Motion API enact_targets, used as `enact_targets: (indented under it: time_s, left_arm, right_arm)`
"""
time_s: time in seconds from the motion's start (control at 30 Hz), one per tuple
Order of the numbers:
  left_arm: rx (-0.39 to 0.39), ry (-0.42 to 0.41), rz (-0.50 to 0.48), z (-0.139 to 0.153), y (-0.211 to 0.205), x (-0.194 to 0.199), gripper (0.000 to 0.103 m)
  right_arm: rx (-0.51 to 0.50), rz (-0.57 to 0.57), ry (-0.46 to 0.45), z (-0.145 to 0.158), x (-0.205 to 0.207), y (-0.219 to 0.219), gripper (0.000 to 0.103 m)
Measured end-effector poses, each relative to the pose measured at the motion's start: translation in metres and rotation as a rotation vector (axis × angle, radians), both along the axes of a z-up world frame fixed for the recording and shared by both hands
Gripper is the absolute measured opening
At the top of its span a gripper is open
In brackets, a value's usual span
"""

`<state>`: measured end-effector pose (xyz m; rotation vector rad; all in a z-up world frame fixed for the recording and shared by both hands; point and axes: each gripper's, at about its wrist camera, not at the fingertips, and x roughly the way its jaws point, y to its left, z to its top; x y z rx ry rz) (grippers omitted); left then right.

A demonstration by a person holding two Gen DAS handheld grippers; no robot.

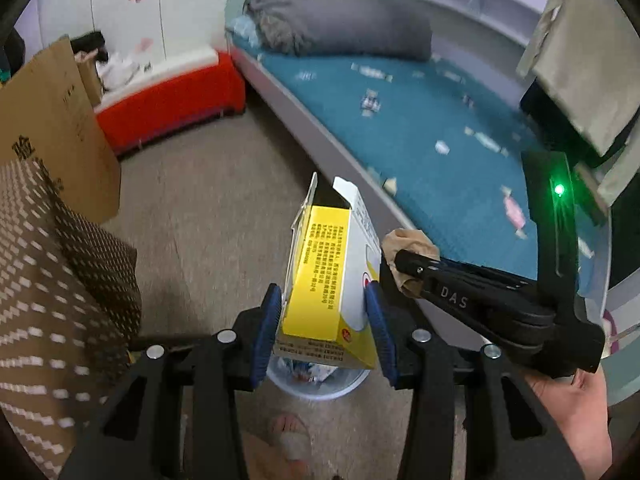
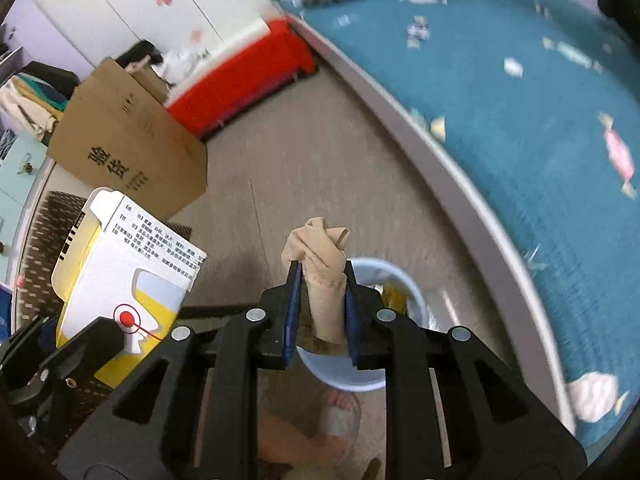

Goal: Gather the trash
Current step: 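Drop the beige cloth into the white bin while the left tool drops the yellow box, then move both tools back toward the table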

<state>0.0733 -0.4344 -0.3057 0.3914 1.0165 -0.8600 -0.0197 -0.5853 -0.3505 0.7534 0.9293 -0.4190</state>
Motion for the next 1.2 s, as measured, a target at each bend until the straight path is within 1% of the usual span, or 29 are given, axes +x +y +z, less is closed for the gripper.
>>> enact_targets:
  time_s: [0.13,0.2,0.23,0.27,0.3,0.33,0.37,0.43,0.47,0.5,0.6,0.7,0.8,0.93,1.1,1.13,1.2]
  left_arm:
    - [0.051,0.036,-0.013,-0.021,-0.007,0.005,0.044]
    - [0.075,0.049,-0.027,-0.028,-0.016,0.005,0.051]
    - [0.083,0.050,-0.025,-0.030,-0.020,0.004,0.061]
    - [0.104,0.055,-0.014,-0.033,-0.022,0.005,0.084]
    - [0.105,0.056,-0.001,-0.033,-0.022,0.006,0.091]
    - [0.094,0.052,0.014,-0.032,-0.019,0.007,0.092]
    - [0.086,0.053,0.026,-0.031,-0.017,0.008,0.093]
    - [0.096,0.066,0.035,-0.031,-0.016,0.011,0.093]
    - [0.094,0.066,0.036,-0.029,-0.015,0.011,0.093]
    - [0.087,0.061,0.036,-0.026,-0.015,0.011,0.093]
    - [0.058,0.047,0.031,-0.012,-0.011,0.010,0.093]
    - [0.022,0.027,0.022,0.004,-0.004,0.010,0.094]
    - [-0.021,0.003,0.020,0.024,0.004,0.008,0.094]
    - [-0.084,-0.043,0.026,0.057,0.019,0.010,0.094]
    - [-0.162,-0.123,0.051,0.103,0.050,0.019,0.095]
    - [-0.173,-0.134,0.055,0.108,0.056,0.021,0.095]
    - [-0.196,-0.170,0.077,0.124,0.077,0.028,0.095]
  right_arm:
    - [0.071,0.002,0.022,-0.028,0.007,0.000,0.020]
    - [0.114,0.001,0.025,-0.041,0.008,-0.001,0.021]
    - [0.134,-0.007,0.035,-0.047,0.009,-0.002,0.028]
    - [0.150,-0.019,0.044,-0.052,0.009,-0.003,0.062]
    - [0.176,-0.048,0.049,-0.058,0.006,-0.006,0.079]
    - [0.189,-0.068,0.041,-0.060,0.003,-0.008,0.088]
    - [0.206,-0.086,0.030,-0.063,-0.001,-0.010,0.088]
    - [0.231,-0.107,0.030,-0.067,-0.005,-0.013,0.089]
    - [0.228,-0.117,0.034,-0.066,-0.007,-0.014,0.094]
    - [0.219,-0.126,0.035,-0.063,-0.009,-0.014,0.096]
    - [0.193,-0.142,0.041,-0.053,-0.014,-0.012,0.097]
    - [0.161,-0.154,0.027,-0.037,-0.018,-0.014,0.097]
    - [0.119,-0.158,0.007,-0.015,-0.019,-0.012,0.097]
    - [0.053,-0.154,-0.042,0.025,-0.016,-0.008,0.097]
    - [-0.026,-0.123,-0.111,0.077,-0.006,0.006,0.097]
    - [-0.038,-0.114,-0.122,0.085,-0.003,0.010,0.097]
    - [-0.064,-0.082,-0.145,0.104,0.009,0.021,0.097]
